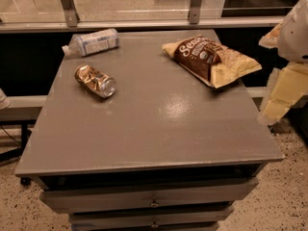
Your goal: Place orange can upright
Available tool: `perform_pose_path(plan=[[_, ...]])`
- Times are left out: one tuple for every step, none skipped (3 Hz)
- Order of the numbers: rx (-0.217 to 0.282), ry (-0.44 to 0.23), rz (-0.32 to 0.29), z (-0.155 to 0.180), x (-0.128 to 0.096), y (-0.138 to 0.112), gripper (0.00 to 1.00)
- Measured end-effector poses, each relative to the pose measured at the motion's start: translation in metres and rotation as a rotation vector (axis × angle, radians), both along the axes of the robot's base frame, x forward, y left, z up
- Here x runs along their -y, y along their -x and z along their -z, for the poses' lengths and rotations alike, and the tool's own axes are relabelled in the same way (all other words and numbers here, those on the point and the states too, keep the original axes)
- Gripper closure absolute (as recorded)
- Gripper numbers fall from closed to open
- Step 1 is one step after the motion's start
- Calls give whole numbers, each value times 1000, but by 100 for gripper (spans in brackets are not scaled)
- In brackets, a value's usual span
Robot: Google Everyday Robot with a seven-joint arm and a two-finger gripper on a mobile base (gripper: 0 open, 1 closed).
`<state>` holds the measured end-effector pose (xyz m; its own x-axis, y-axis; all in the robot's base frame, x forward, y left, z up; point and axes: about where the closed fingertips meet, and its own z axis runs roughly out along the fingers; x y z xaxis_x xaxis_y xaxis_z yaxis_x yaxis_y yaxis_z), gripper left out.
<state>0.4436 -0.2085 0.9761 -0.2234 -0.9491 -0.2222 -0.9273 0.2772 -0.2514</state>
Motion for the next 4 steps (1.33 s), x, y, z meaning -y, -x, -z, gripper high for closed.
perform_pose_path(plan=[[-15, -43, 8, 15, -39, -27, 0], [-38, -86, 77, 39, -91, -63, 0], [-58, -139, 158, 55, -133, -91, 0], [-46, -211, 212, 65, -188, -117, 0]])
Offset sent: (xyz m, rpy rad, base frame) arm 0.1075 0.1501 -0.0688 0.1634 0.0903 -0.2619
